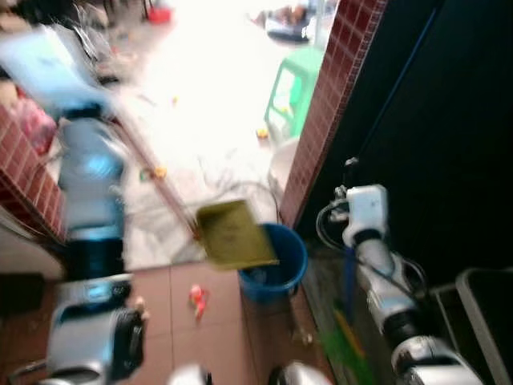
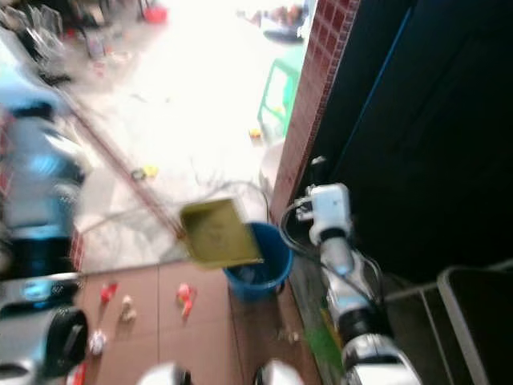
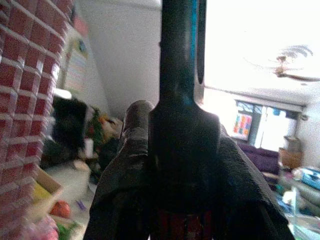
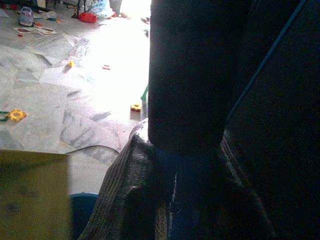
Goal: Sweep floor
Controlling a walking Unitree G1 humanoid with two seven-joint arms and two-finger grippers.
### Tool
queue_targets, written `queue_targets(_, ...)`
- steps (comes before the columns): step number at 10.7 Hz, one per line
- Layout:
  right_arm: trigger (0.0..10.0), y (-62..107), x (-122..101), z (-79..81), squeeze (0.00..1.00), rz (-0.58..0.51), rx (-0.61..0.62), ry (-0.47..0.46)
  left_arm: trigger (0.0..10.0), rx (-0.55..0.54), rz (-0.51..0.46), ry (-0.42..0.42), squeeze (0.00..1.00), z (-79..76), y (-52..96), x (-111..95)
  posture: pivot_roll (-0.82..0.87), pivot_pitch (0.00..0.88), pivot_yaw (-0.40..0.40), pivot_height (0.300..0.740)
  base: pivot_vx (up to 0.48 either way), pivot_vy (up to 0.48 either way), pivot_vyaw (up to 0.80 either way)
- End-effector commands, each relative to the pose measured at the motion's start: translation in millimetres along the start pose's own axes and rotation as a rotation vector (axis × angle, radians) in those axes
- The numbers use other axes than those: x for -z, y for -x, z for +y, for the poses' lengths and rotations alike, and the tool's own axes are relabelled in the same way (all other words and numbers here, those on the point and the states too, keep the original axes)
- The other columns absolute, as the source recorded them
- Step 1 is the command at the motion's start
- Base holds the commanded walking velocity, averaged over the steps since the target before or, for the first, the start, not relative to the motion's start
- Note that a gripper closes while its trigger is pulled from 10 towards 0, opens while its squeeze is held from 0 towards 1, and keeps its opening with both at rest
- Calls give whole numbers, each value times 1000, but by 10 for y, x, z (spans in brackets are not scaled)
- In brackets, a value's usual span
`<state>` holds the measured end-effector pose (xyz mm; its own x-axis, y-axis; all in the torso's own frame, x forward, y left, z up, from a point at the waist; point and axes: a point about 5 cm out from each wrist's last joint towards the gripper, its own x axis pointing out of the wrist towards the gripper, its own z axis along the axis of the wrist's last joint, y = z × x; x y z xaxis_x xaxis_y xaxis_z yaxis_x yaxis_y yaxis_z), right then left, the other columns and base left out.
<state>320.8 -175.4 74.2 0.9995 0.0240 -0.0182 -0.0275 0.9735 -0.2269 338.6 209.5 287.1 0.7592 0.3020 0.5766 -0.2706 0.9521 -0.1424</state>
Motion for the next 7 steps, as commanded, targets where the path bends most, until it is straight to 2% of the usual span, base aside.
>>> queue_targets(1, 10000, -23, -54, -80, 0, -23, 14, -1, 10000, 30, -113, 4, 0, -63, -93, -278, 10, 0, -29, 740, 0, 0, 0)
queue_targets(3, 10000, -26, -47, -57, 0, -18, 4, 1, 10000, 23, -101, -51, 0, 108, -115, -250, 16, 0, -30, 740, 0, 0, 0)
queue_targets(4, 10000, -25, -46, -57, 0, -18, 3, 1, 10000, 36, -55, -78, 0, 151, -94, -158, 18, 0, -30, 740, 0, 0, 0)
queue_targets(5, 10000, -23, -38, -55, 0, -13, 1, 0, 10000, 59, 72, -138, 0, 188, 28, 109, 20, 0, -29, 740, 0, 0, 0)
queue_targets(7, 10000, -20, -33, -56, 0, -13, 2, 2, 10000, 72, 148, -176, 0, 216, 232, 324, 15, 0, -25, 740, 0, 0, 0)
